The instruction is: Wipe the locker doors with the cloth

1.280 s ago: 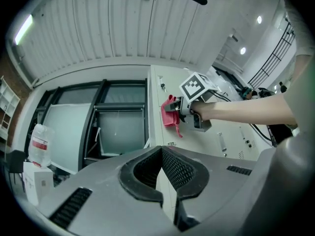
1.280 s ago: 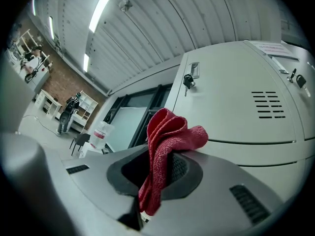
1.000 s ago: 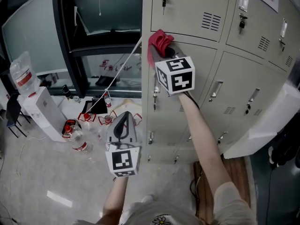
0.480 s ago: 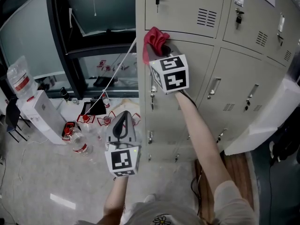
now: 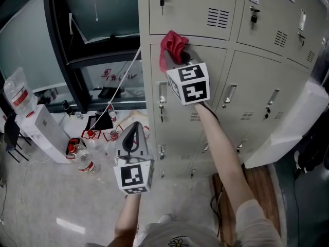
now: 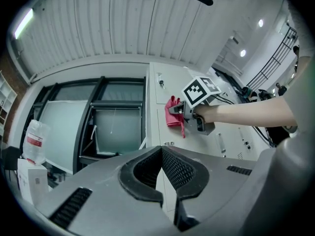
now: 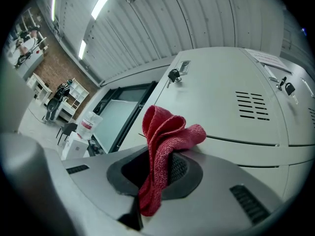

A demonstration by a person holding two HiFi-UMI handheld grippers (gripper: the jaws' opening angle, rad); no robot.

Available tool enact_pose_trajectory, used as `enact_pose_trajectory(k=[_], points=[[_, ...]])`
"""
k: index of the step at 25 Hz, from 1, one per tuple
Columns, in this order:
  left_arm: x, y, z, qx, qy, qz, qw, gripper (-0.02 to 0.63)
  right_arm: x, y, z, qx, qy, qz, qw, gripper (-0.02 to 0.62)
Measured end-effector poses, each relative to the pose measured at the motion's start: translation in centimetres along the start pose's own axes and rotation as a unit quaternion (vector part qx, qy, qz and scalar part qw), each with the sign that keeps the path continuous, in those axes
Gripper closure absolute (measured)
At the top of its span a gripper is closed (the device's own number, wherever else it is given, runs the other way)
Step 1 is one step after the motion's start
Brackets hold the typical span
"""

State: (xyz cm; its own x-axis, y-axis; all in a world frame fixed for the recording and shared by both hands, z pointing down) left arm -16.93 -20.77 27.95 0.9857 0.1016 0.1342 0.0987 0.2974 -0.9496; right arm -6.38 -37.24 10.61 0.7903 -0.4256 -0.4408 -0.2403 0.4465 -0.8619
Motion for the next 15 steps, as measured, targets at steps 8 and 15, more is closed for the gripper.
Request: enact_pose_trajectory(k=[8,15], points=[[1.2,0.1,-0.7,0.003,-0.009,-0.001,1.0,0.589,3.7,-1.6,2.4,-0.014,-0.028,0.017,0.999,0.569],[1.6,0.3,-1.4,0.006,-0.009,0.001,0.9999,0.589,7.2,-2.9,4.7,-0.028,-0.058,0.032,0.997,0.569]])
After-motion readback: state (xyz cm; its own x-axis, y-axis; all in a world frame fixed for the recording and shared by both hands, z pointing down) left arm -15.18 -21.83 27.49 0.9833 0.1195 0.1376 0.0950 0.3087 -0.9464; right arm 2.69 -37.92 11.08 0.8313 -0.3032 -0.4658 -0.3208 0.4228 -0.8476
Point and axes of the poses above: the fingertips, and each gripper's own axes: z backward along the fingers, x to its right, y out of its top, the point moved 4 cm from there along z, backward along the fingers
